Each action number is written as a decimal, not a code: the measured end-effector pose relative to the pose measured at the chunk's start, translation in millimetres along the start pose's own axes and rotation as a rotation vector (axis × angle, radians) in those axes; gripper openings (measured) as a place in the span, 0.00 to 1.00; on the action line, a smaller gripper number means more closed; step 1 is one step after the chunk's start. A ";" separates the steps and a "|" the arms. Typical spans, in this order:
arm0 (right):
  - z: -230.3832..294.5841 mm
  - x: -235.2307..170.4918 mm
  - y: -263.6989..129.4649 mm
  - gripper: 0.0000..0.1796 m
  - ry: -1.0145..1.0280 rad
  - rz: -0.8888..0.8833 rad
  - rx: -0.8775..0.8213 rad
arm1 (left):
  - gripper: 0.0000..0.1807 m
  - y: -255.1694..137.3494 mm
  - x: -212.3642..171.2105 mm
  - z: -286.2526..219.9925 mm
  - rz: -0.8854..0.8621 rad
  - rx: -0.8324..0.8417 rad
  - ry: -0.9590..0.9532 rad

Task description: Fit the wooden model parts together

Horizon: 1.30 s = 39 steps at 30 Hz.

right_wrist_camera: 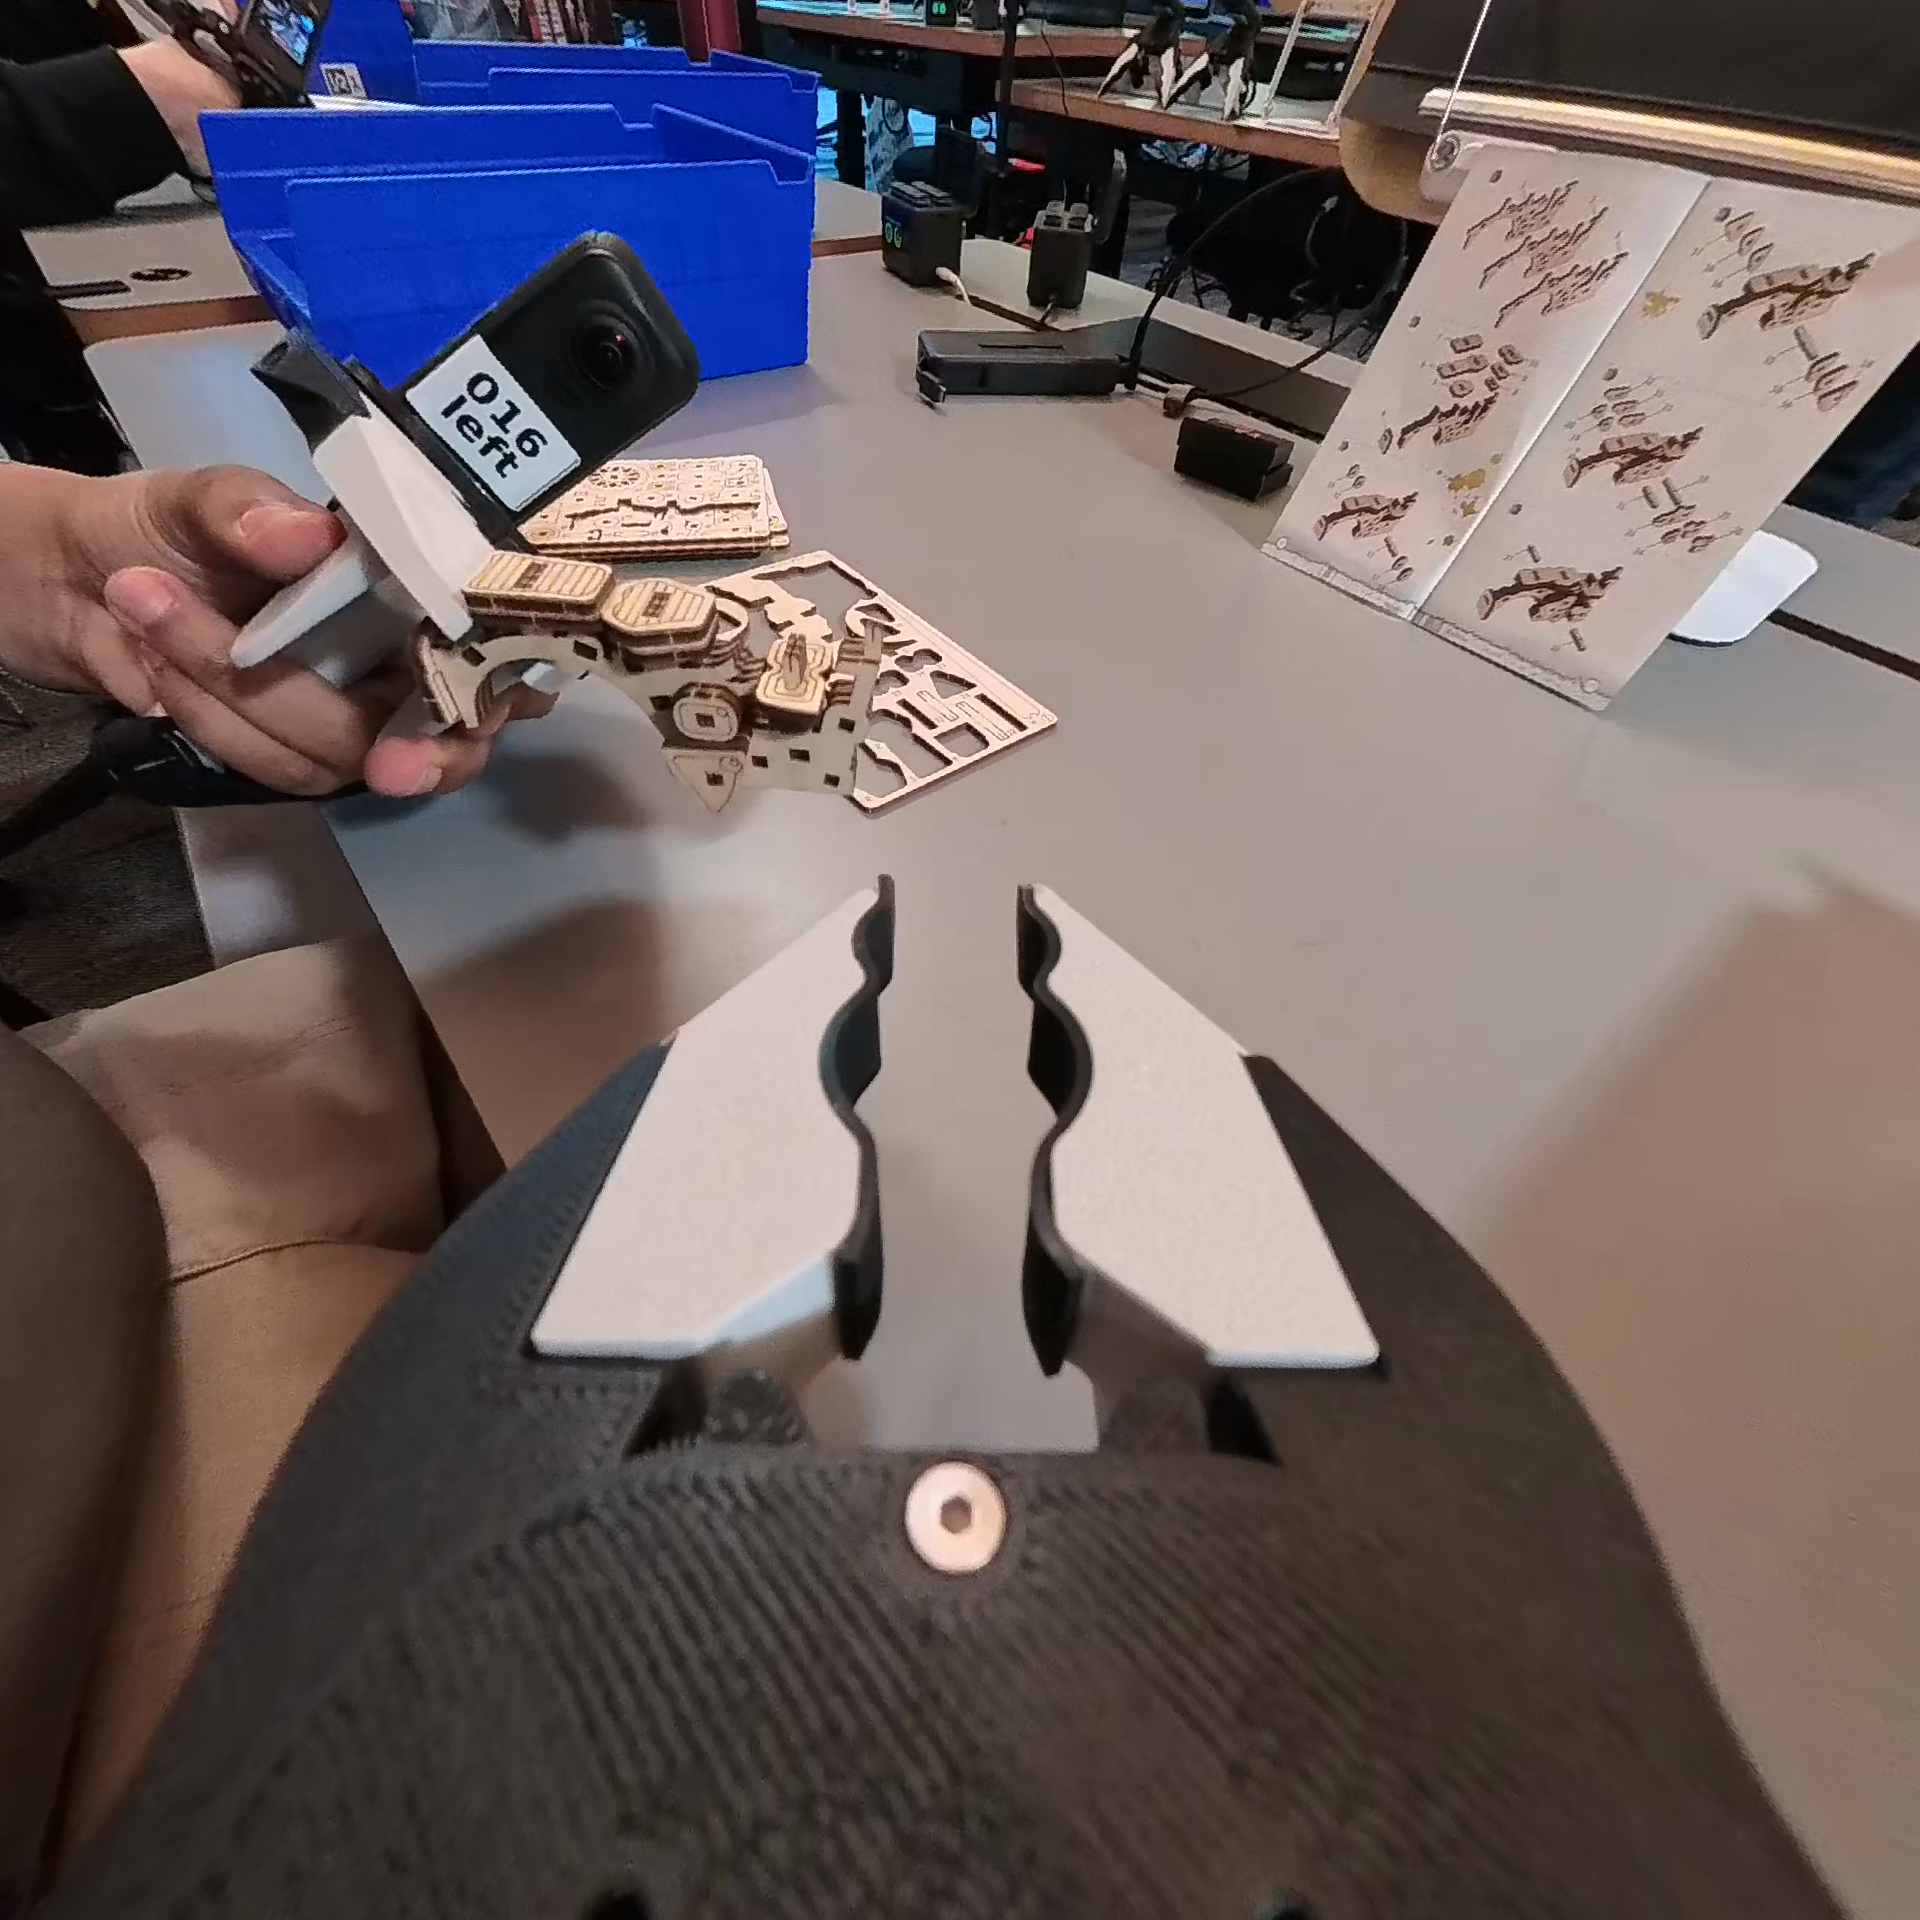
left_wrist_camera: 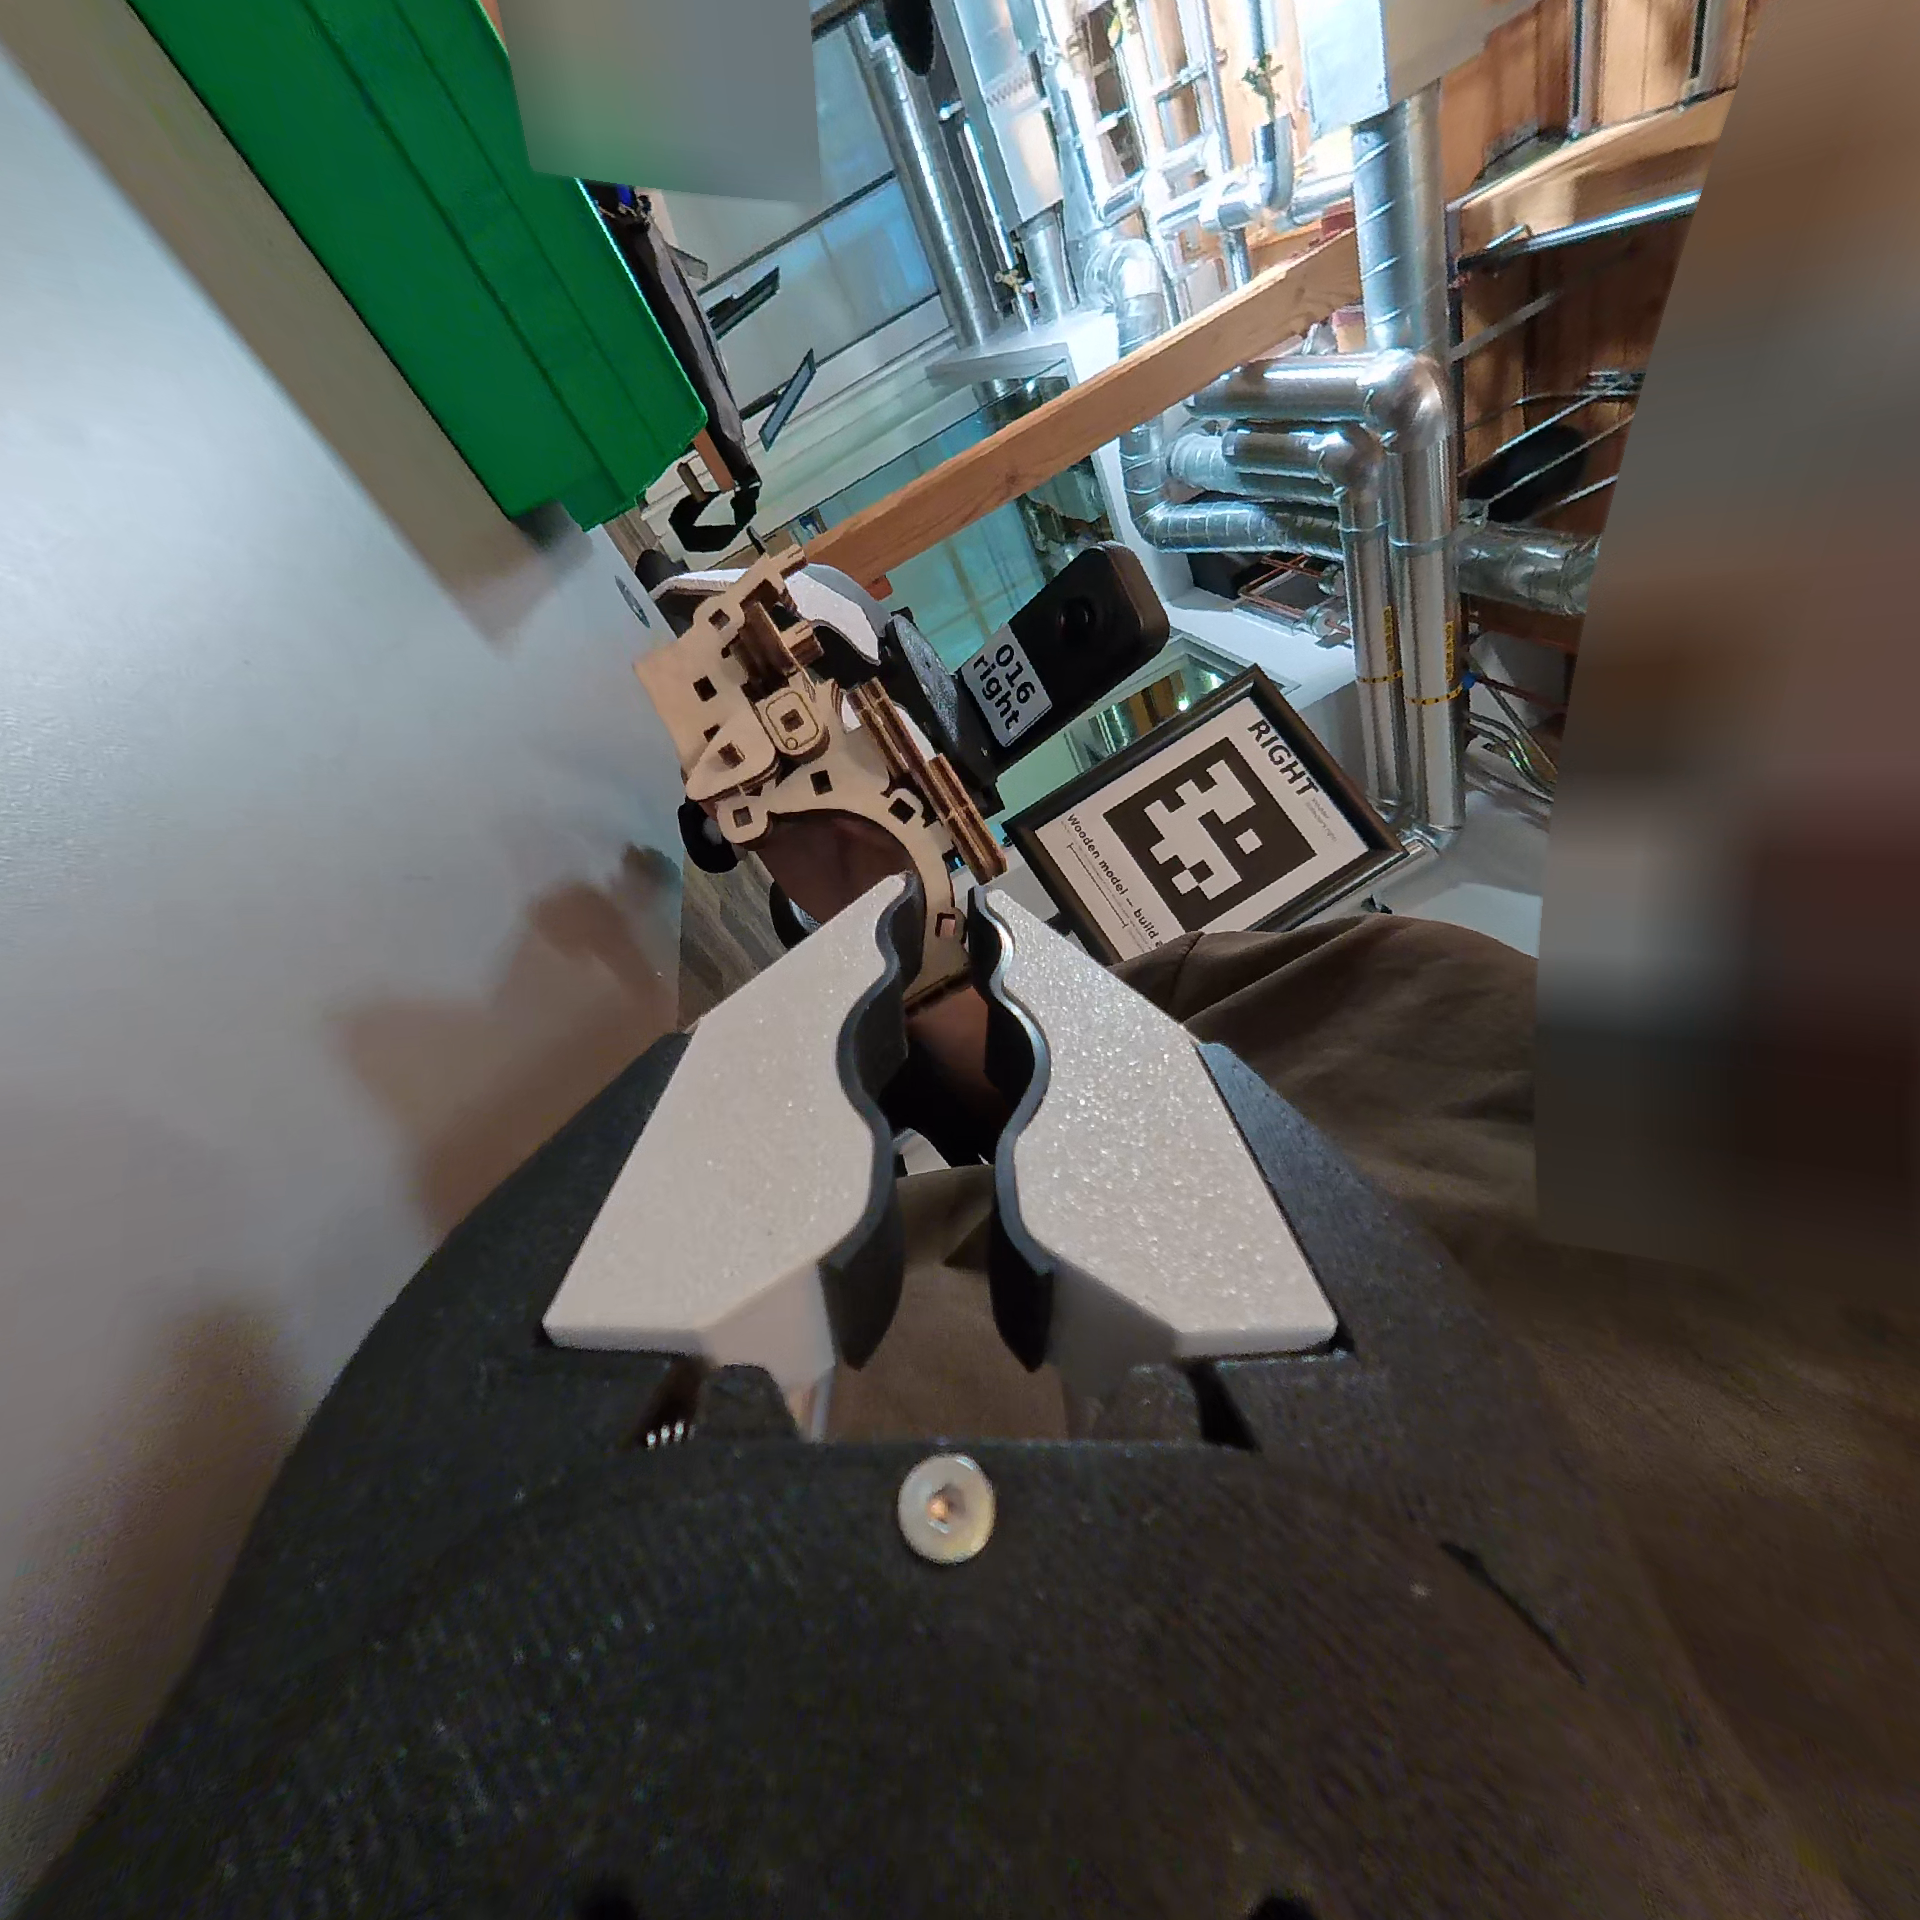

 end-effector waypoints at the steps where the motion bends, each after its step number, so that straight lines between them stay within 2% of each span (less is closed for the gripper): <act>1: 0.0 -0.1 0.1 0.12 0.000 0.000 0.000 | 0.02 -0.1 0.0 0.1 0.000 0.000 -0.001; 17: 2.4 -0.5 1.7 0.14 0.003 0.006 0.012 | 0.02 0.5 -1.0 4.1 0.009 -0.011 -0.058; 27: -6.2 4.0 -6.4 0.23 0.119 -0.080 0.050 | 0.02 3.0 -5.7 6.2 0.058 -0.041 -0.112; 34: -9.1 5.3 -10.7 0.21 0.402 -0.196 0.293 | 0.02 4.4 -8.0 6.9 0.081 -0.057 -0.134; 39: -3.9 2.8 -6.6 0.17 0.418 -0.165 0.342 | 0.02 5.8 -10.3 6.8 0.103 -0.067 -0.144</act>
Point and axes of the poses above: each gripper's, where its closed fingertips meet, y out along the fingers, x out of its top, z = x × y across the jaws, the point moved 8 cm from there along -y, back along the fingers, and after that the axes turned 2 degrees about -y, right-handed, at the moved point
